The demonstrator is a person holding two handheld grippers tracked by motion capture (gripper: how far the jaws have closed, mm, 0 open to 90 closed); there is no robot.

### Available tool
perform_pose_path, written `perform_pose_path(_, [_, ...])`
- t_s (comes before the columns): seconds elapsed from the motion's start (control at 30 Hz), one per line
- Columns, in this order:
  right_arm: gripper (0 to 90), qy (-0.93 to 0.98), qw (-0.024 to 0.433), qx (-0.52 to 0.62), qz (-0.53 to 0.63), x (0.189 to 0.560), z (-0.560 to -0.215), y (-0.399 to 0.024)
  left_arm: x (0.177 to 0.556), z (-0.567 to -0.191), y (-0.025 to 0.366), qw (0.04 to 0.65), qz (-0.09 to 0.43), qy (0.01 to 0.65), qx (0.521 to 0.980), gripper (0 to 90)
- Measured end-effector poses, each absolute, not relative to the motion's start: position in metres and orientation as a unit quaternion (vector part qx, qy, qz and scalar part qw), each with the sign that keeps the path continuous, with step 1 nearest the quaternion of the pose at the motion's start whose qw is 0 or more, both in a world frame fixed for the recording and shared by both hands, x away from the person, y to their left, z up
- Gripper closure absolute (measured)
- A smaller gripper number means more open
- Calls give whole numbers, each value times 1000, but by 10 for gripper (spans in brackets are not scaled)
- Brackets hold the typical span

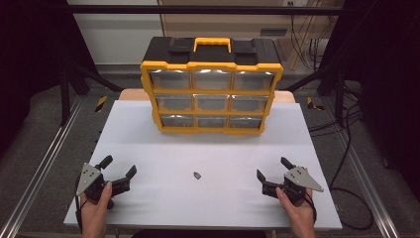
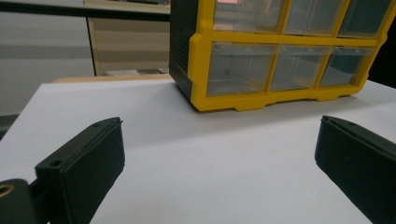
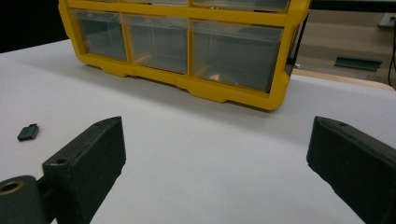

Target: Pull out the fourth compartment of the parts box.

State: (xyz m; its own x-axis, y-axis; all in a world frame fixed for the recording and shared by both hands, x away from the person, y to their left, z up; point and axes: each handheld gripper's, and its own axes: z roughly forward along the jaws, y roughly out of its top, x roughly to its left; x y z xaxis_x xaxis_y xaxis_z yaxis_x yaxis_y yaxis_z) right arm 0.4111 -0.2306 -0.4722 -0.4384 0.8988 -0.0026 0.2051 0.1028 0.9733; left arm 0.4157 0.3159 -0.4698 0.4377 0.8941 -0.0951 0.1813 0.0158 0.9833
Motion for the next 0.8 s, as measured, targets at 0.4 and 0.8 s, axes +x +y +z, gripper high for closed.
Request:
perform_pose_path(0.4, [38, 656, 326, 412, 541, 413, -473, -236, 413, -468, 319, 596, 299, 426, 611, 8])
perform_pose_path(0.8, [34, 662, 328, 408, 536, 409, -471, -232, 415, -461, 302, 569, 315, 413, 638, 27])
